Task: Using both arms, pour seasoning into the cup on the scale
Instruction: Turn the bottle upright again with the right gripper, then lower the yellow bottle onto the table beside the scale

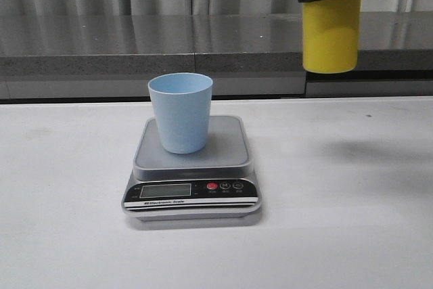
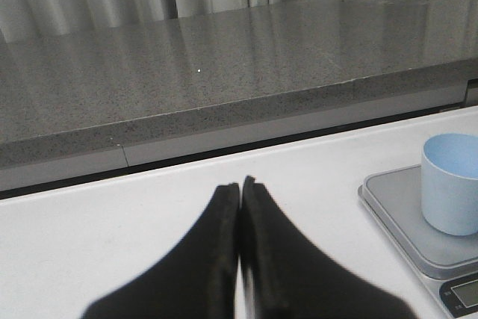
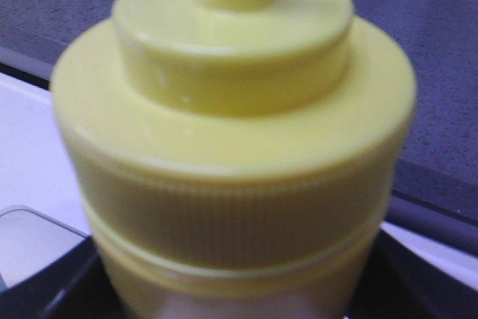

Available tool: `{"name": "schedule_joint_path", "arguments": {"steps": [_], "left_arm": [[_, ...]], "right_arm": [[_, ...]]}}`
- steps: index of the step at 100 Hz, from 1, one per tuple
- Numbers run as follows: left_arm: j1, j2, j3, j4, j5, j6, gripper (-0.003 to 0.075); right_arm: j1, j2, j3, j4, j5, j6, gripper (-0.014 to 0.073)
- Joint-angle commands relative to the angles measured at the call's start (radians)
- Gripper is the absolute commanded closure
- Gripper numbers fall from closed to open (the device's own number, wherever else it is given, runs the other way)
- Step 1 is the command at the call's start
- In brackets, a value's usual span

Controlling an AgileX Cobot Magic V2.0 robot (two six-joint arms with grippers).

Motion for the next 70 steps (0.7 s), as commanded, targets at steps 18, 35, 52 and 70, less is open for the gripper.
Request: {"name": "schedule_joint_path", "arguments": {"steps": [18,35,52,70], "left_arm": [[0.002,0.007,-0.026,0.0,-0.089,-0.004,0.0738],[0.002,0.007,-0.026,0.0,-0.089,-0.004,0.0738],[0.002,0.007,-0.026,0.0,-0.089,-0.004,0.0738],[0.002,0.007,-0.026,0.0,-0.089,-0.004,0.0738]], "right_arm": [[-0.006,-0.04,0.141,0.428,-0.307,-0.453,0.0474],[-0.006,-0.036,0.253,0.544,-0.501,-0.595,0.0474],[-0.006,0.017,0.28,0.553,-0.534,-0.6,0.0474],[-0.005,0.098,0.28,0.553,-0.595,-0.6,0.0474]]}}
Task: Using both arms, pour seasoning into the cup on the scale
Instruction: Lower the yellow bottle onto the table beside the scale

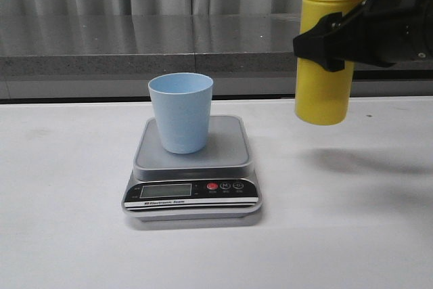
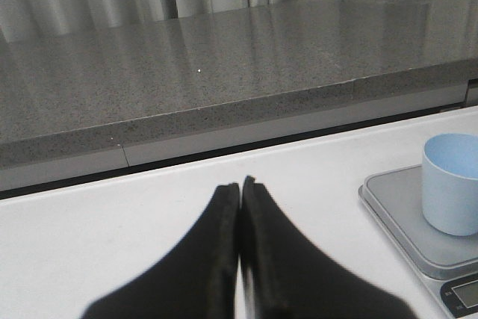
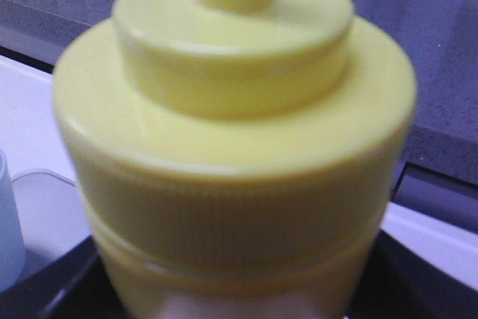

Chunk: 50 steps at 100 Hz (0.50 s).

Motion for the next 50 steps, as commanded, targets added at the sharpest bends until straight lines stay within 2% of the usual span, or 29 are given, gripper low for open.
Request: {"name": "schedule_joint_path", "arguments": {"steps": [1,23,38,50], "left_arm": [[0.002,0.007,-0.026,0.0,-0.089,-0.004,0.0738],[0.002,0.007,-0.026,0.0,-0.089,-0.004,0.0738],[0.002,0.007,-0.026,0.0,-0.089,-0.004,0.0738],[0.002,0.007,-0.026,0.0,-0.089,-0.004,0.0738]], "right_arm": [[-0.005,0.002,-0.021,0.017,-0.125,-0.013,0.0474],[-0.005,0.093,-0.021,0.017,-0.178,-0.013,0.0474],[-0.005,0.157,-0.021,0.016,-0.28,-0.013,0.0474],[-0.005,0.185,-0.021,0.016,-0.283,-0.013,0.0474]]}}
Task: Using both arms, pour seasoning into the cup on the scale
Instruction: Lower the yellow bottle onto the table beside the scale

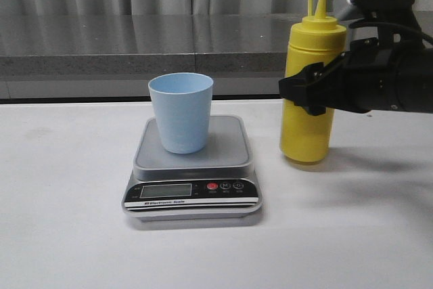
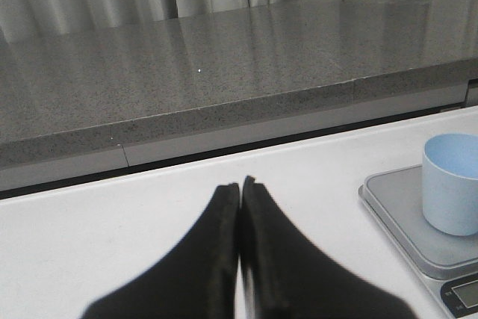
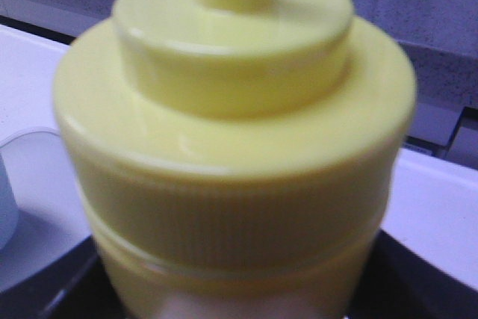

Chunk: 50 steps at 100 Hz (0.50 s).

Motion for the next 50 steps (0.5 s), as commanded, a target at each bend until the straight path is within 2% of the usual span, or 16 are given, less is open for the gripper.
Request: {"name": "schedule_joint_path", "arguments": {"steps": [1,25,35,50], "left_arm": [[0.002,0.007,-0.026,0.0,-0.089,-0.004,0.0738],[0.002,0.007,-0.026,0.0,-0.089,-0.004,0.0738],[0.002,0.007,-0.026,0.0,-0.089,-0.004,0.0738],[0.002,0.007,-0.026,0.0,-0.089,-0.004,0.0738]], "right_arm": [[-0.005,-0.02,-0.021,0.013,-0.104,-0.013,0.0474],[-0.005,0.017,-0.019,-0.011,-0.1,-0.013,0.0454],[-0.005,0.018,-0.017,-0.02,-0.101,-0.013,0.0383],[-0.005,0.018,-0.017,-0.021,-0.103,-0.013,0.0224]]}}
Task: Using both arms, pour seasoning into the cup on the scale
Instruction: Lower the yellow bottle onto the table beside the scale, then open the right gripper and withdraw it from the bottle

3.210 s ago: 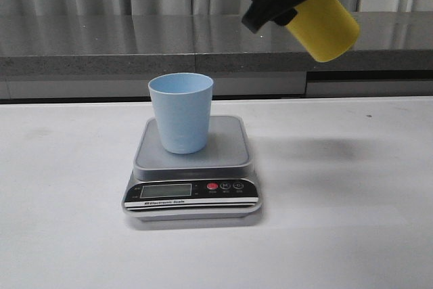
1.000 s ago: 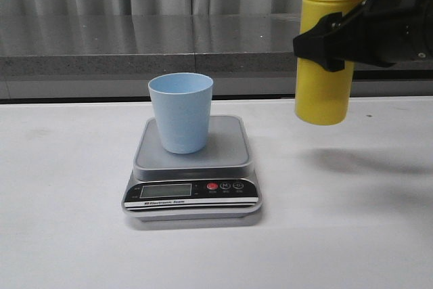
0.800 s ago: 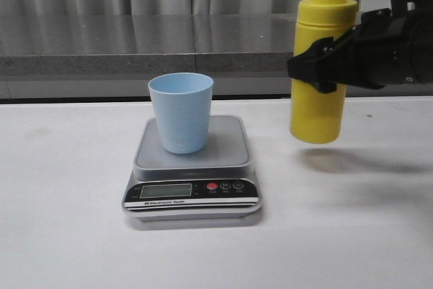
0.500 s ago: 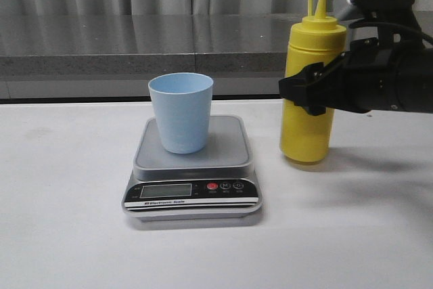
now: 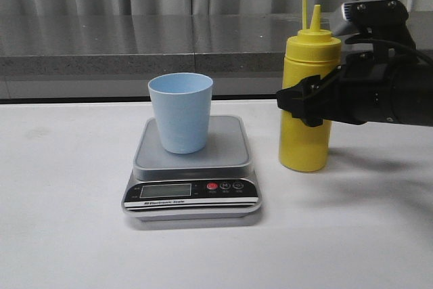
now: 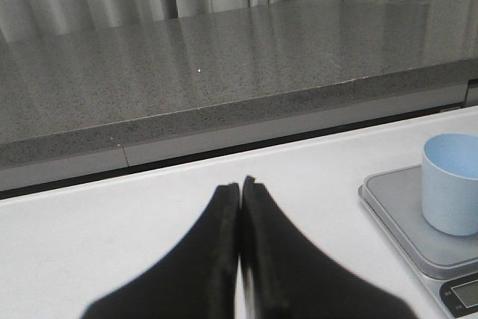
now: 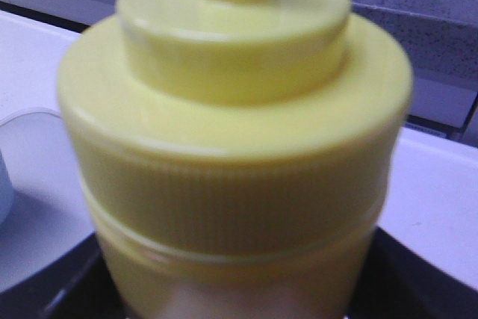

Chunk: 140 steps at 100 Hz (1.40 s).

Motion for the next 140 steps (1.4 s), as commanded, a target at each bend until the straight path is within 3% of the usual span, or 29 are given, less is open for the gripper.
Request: {"name": "schedule_joint_path", "arguments": {"steps": [1,30,140], "left_arm": [[0.002,0.007,-0.026,0.0,-0.089,-0.004,0.0738],[0.002,0.007,-0.026,0.0,-0.089,-0.004,0.0738],[0.002,0.007,-0.026,0.0,-0.089,-0.004,0.0738]], "right_arm": [[-0.005,-0.036,-0.015,-0.012,-0.065,-0.013,0.0216],[-0.005,-0.036,-0.015,-0.011,-0.066,-0.013,-0.0013],[-0.006,-0.145,0.12,0.066,-0.067,-0.013,-0.0009]]}}
